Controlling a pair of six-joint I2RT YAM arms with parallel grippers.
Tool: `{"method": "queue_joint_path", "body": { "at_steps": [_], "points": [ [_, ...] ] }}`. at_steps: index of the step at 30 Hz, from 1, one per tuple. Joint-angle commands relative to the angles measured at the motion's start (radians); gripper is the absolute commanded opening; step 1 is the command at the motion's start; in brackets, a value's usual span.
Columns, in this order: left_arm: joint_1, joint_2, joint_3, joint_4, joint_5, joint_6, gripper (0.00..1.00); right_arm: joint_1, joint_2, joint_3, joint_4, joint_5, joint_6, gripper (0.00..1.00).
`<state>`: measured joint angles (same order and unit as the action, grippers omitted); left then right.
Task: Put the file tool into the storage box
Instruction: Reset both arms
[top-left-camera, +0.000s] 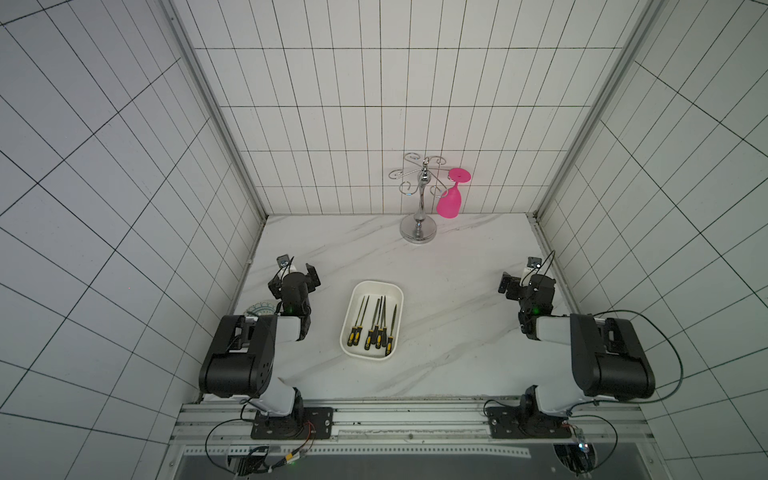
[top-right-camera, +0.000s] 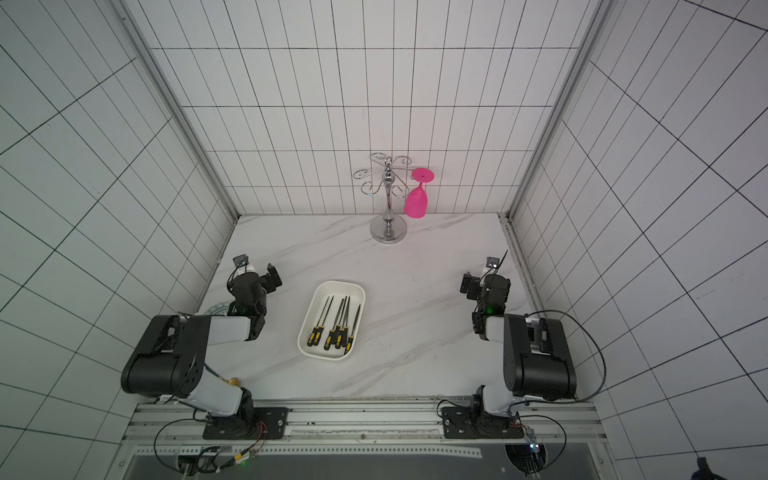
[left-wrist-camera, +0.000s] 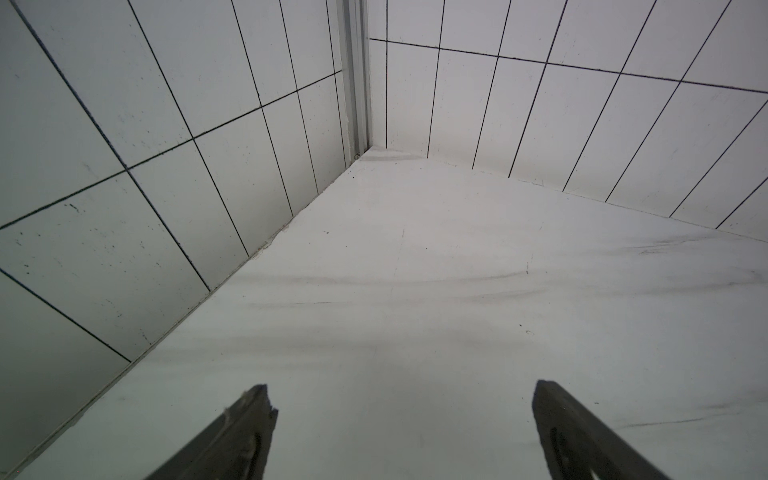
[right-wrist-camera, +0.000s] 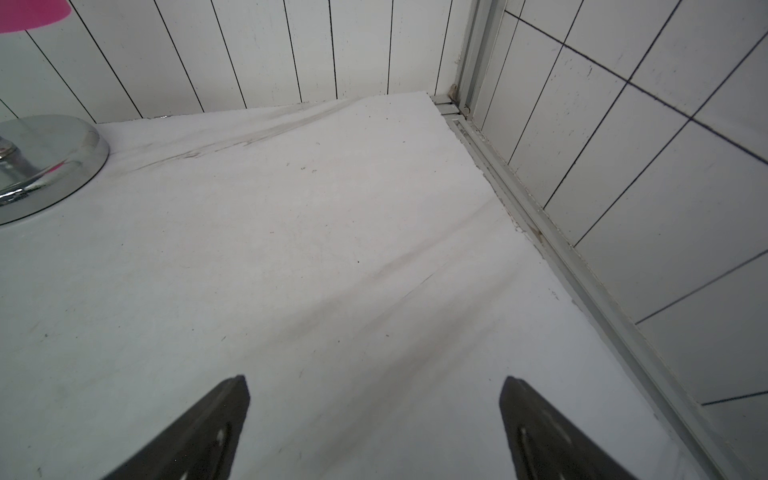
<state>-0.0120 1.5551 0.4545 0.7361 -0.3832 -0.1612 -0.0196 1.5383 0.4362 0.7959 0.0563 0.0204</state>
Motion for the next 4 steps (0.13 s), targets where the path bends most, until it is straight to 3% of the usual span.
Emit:
{"method": "queue_joint_path", "body": {
  "at_steps": [1, 4],
  "points": [
    [0.001, -0.003, 0.018, -0.012, 0.011, -0.004, 0.99, 0.001, 0.003, -0.004, 0.015, -0.009, 0.006, 0.99],
    [0.002, -0.013, 0.004, 0.002, 0.014, -0.003, 0.99, 0.000, 0.002, -0.004, 0.016, -0.009, 0.006, 0.99]
  ]
}}
